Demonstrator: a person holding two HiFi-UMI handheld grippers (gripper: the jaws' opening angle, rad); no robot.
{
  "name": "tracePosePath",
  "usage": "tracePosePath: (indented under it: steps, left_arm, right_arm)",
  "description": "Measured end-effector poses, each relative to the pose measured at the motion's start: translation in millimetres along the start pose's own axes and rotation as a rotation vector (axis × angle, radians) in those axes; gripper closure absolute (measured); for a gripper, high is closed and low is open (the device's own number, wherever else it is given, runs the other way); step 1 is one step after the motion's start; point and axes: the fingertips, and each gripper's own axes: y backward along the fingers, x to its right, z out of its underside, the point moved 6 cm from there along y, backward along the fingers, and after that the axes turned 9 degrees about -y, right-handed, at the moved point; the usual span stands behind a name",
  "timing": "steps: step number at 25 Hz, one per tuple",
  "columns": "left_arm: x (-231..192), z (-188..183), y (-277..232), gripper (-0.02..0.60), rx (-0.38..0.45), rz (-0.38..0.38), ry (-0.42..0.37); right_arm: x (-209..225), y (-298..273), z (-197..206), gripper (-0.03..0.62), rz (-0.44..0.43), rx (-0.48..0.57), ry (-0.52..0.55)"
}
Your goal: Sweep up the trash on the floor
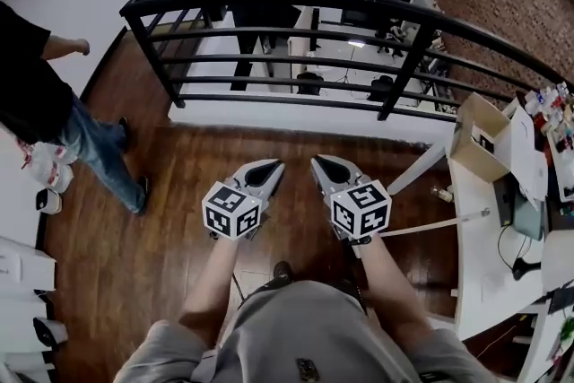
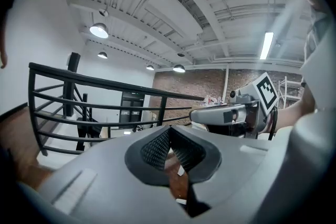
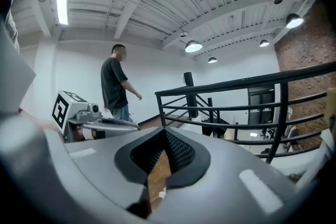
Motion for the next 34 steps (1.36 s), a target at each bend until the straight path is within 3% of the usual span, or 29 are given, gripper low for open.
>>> tracePosePath:
  steps: [6, 15, 34]
  left_arm:
    - [-33.4, -19.0, 39.1, 0.577, 0.033, -0.082, -0.001]
    - [-43.7, -12.5, 53.7, 0.577, 0.036, -0.166, 0.030]
    - [-33.1, -18.5, 50.2, 0.577, 0.057, -0.124, 0.036]
  right_arm:
    - [-42.7, -38.1, -18.1, 0.594, -0.098, 0.007, 0.043]
    - [-60.4, -60.2, -24.5, 0.594, -0.171, -0.023, 0.080]
    - [-61.7, -52.8, -25.6, 0.594, -0.153, -0.020, 0.063]
